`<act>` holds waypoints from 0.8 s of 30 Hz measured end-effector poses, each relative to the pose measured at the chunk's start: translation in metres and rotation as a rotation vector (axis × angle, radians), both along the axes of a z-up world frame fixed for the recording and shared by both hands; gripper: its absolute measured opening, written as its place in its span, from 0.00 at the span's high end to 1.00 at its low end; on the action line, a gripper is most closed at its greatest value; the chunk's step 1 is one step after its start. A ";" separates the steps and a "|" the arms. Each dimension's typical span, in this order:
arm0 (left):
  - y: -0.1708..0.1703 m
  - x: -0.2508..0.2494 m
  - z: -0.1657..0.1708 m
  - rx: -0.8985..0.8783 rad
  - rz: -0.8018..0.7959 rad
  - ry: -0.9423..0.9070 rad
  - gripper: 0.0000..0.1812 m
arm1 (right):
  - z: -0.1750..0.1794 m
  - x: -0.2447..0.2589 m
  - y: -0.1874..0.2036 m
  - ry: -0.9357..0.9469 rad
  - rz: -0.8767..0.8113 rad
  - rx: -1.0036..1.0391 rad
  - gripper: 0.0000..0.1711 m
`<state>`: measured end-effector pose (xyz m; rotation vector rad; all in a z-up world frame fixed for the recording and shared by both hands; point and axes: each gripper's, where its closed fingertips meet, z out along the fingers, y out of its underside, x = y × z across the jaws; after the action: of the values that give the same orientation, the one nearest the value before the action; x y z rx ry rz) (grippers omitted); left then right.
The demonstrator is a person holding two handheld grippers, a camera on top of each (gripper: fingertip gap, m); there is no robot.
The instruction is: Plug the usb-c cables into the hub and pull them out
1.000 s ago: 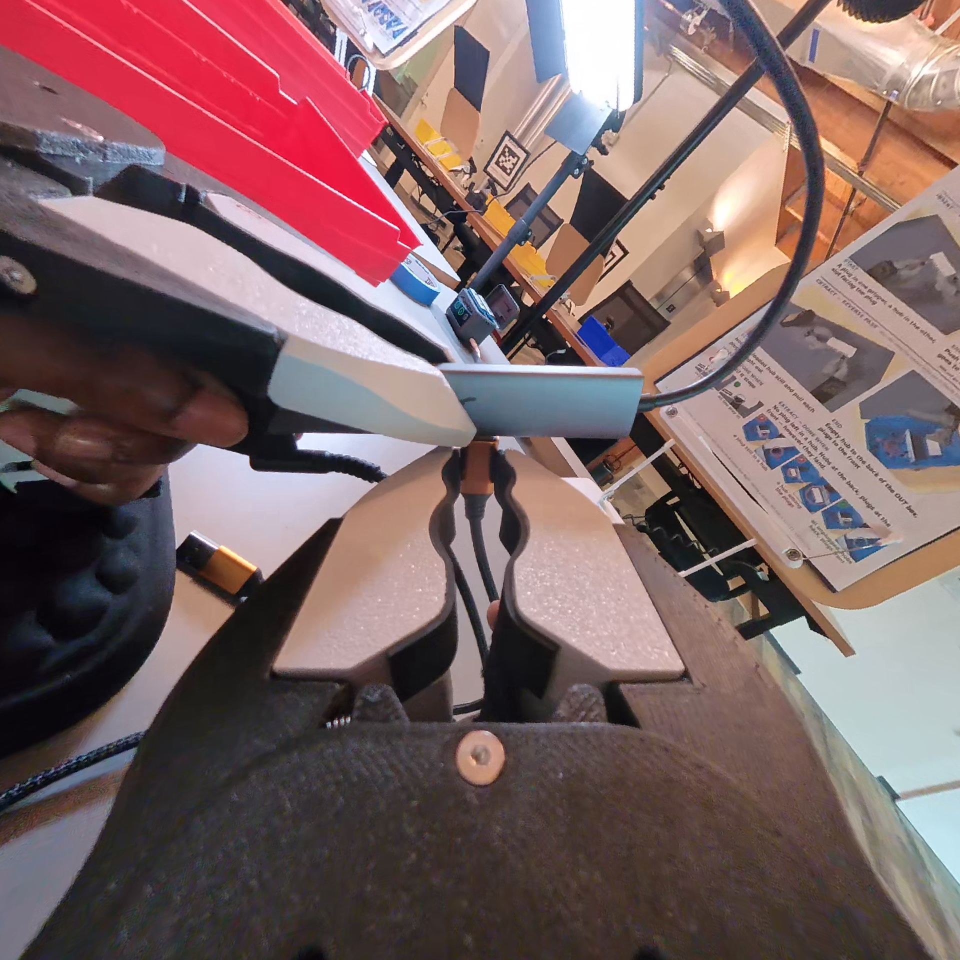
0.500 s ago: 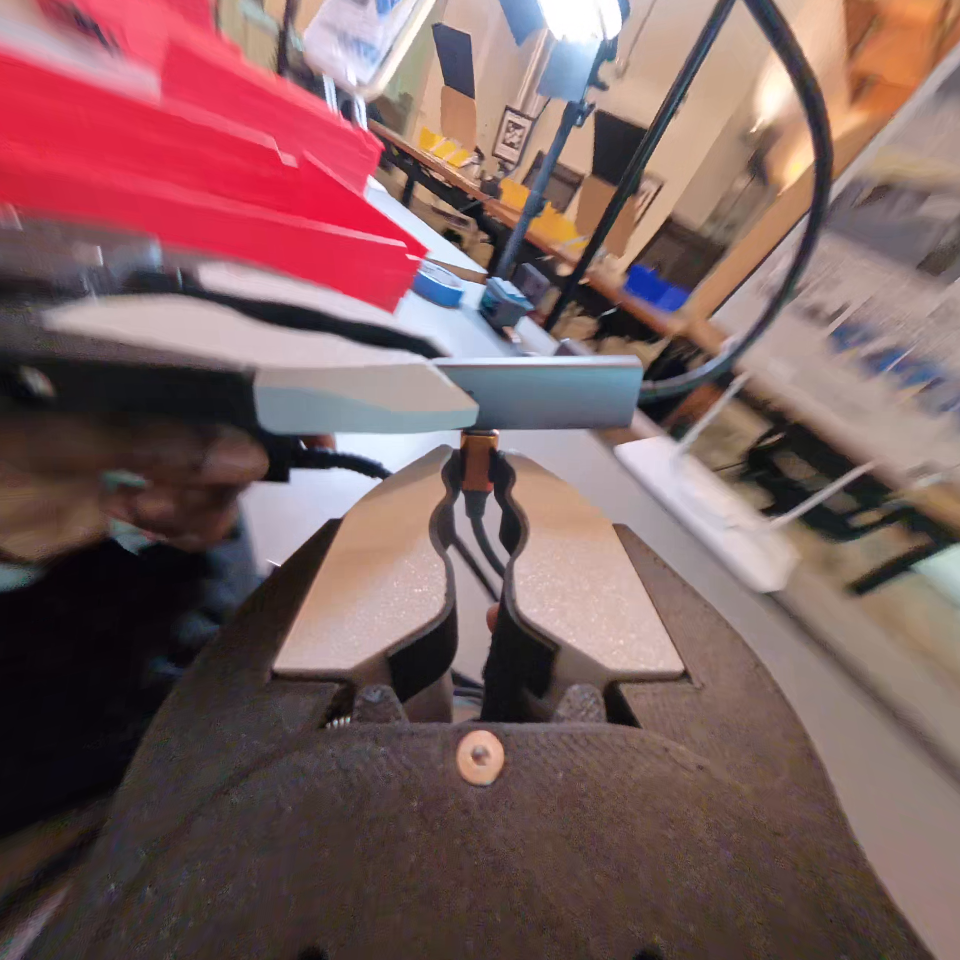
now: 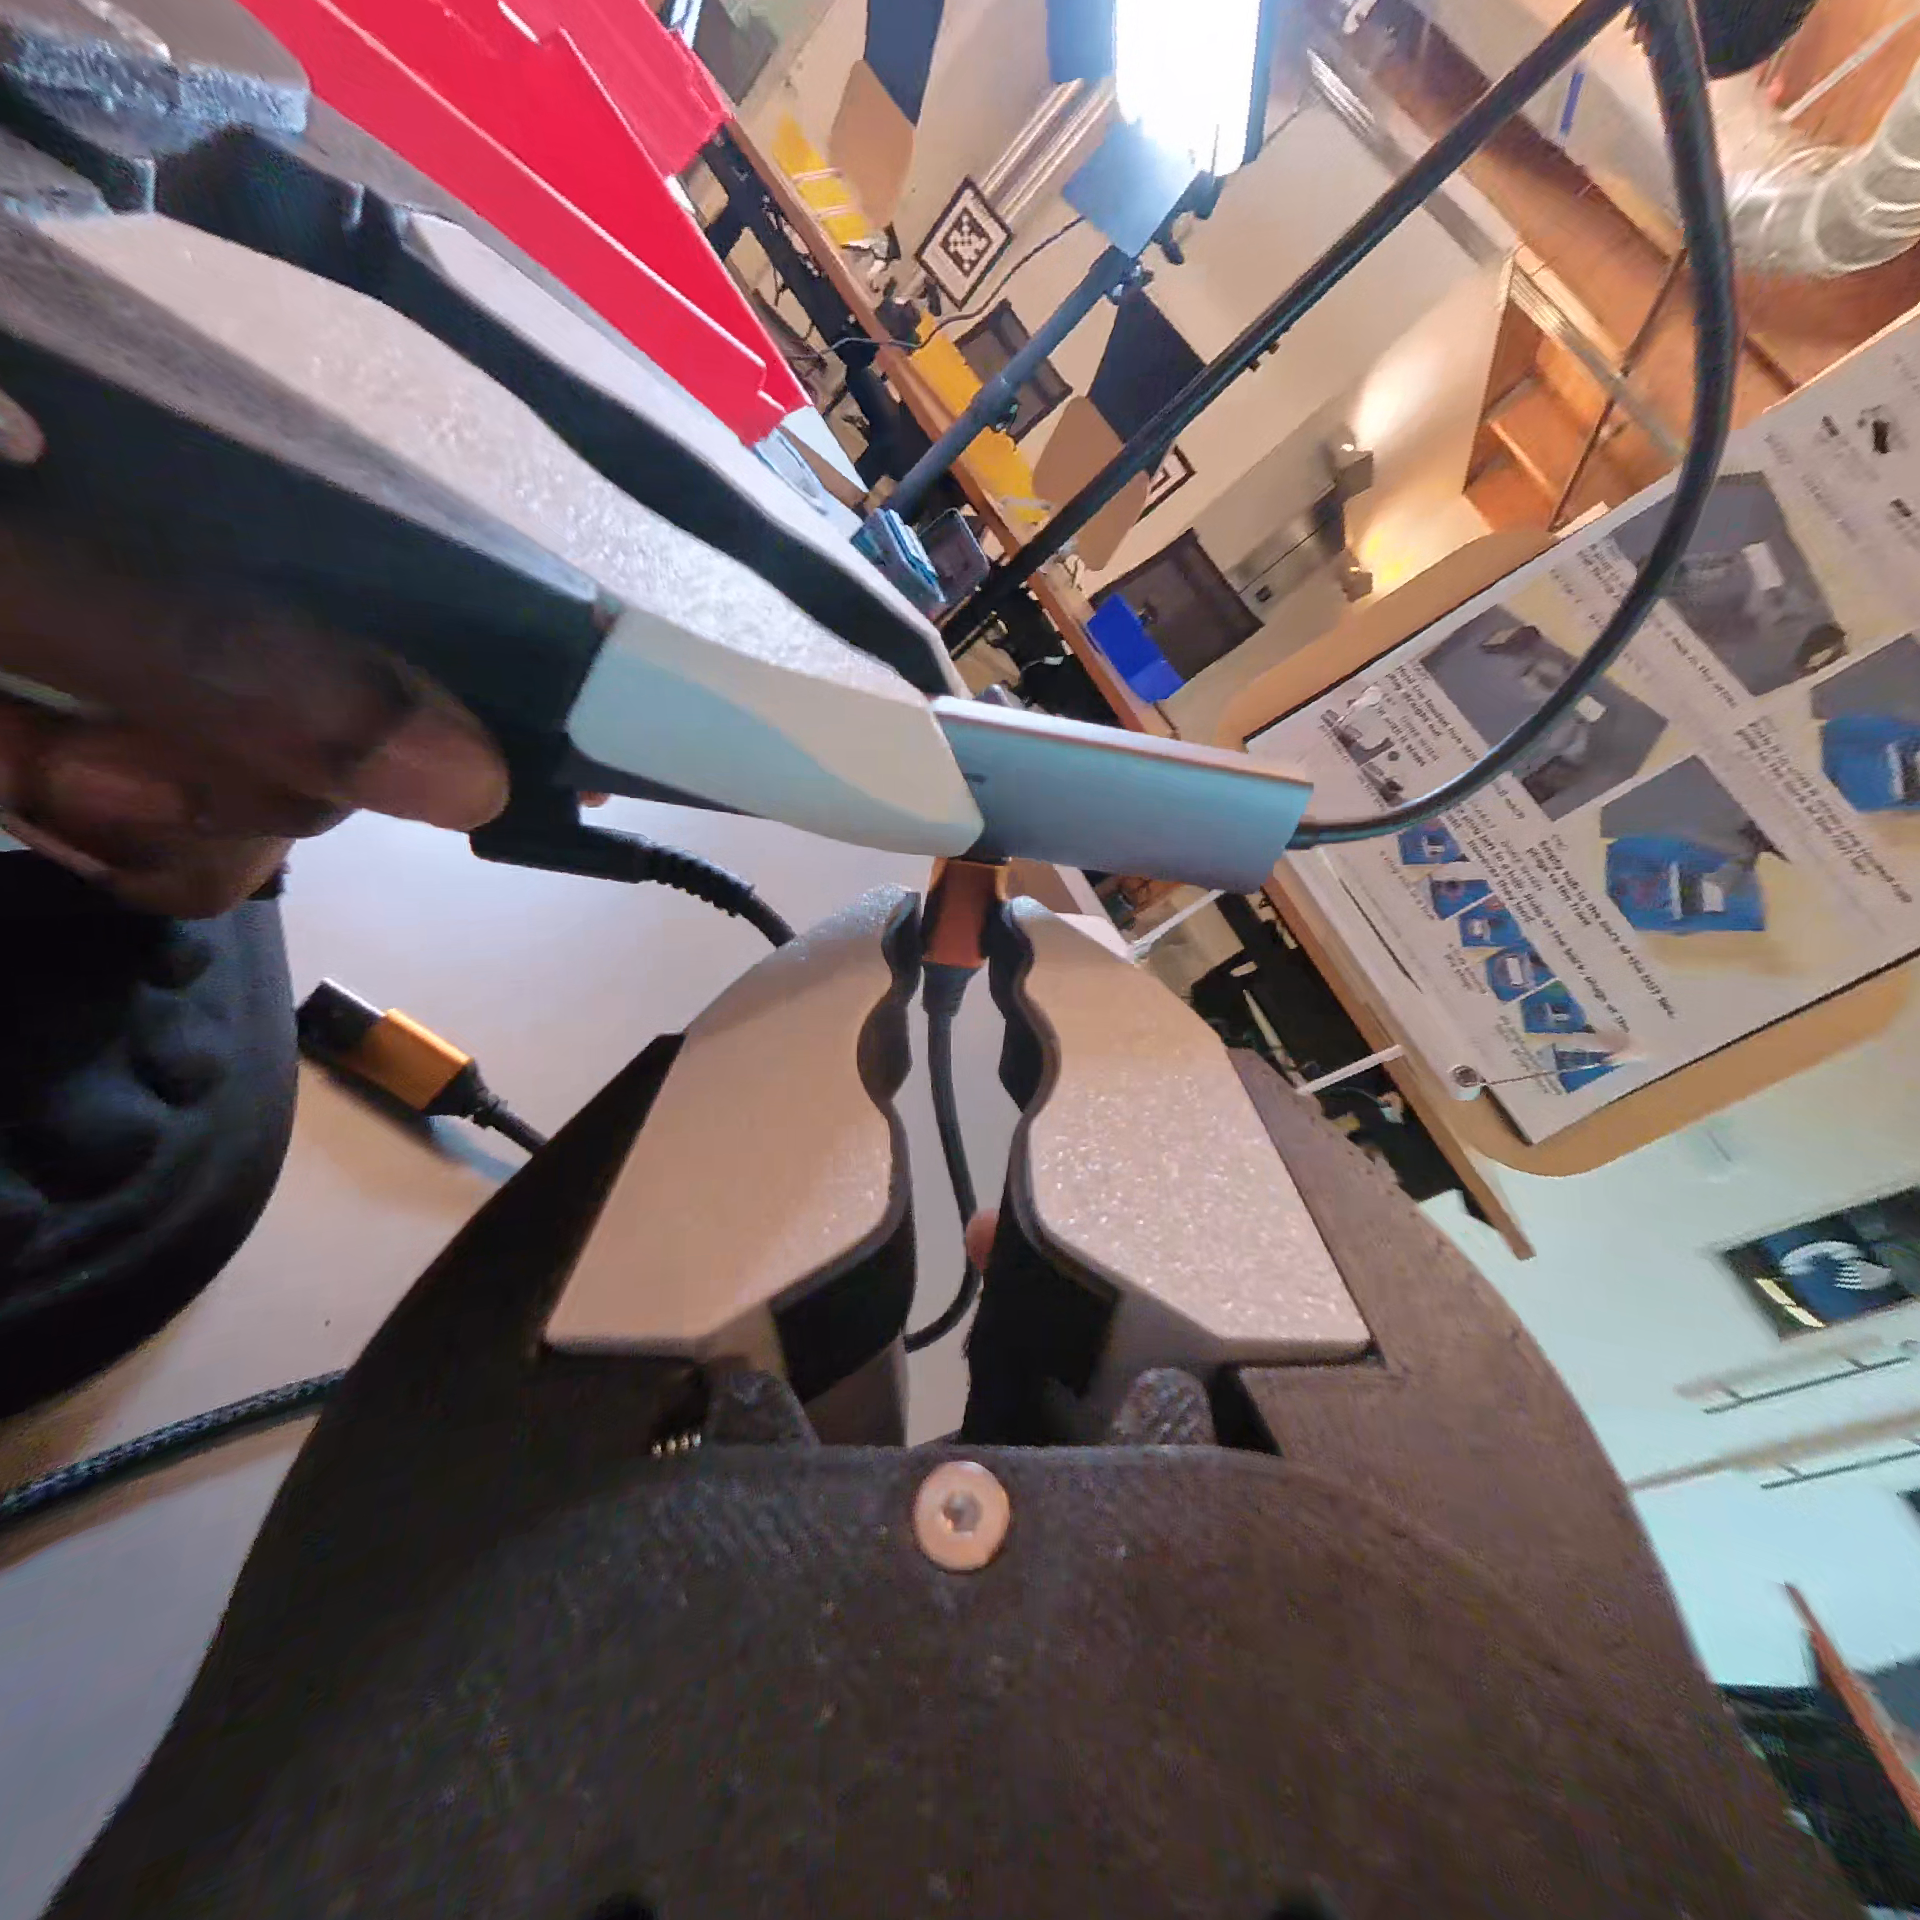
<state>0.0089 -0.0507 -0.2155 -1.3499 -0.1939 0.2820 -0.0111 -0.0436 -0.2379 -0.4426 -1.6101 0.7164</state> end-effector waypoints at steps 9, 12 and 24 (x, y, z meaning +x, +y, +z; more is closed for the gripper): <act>0.009 0.006 -0.009 -0.052 -0.128 -0.072 0.90 | 0.014 0.008 0.013 0.197 -0.049 0.224 0.93; 0.011 0.007 -0.011 -0.066 -0.160 -0.087 0.89 | 0.016 0.010 0.018 0.207 -0.051 0.212 0.93; 0.012 0.024 -0.014 -0.105 -0.272 -0.060 0.93 | 0.015 0.019 0.005 0.239 0.038 0.264 0.93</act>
<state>0.0330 -0.0389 -0.2294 -1.4710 -0.0449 0.0232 0.0075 -0.0381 -0.2232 -0.1288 -1.4636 0.5523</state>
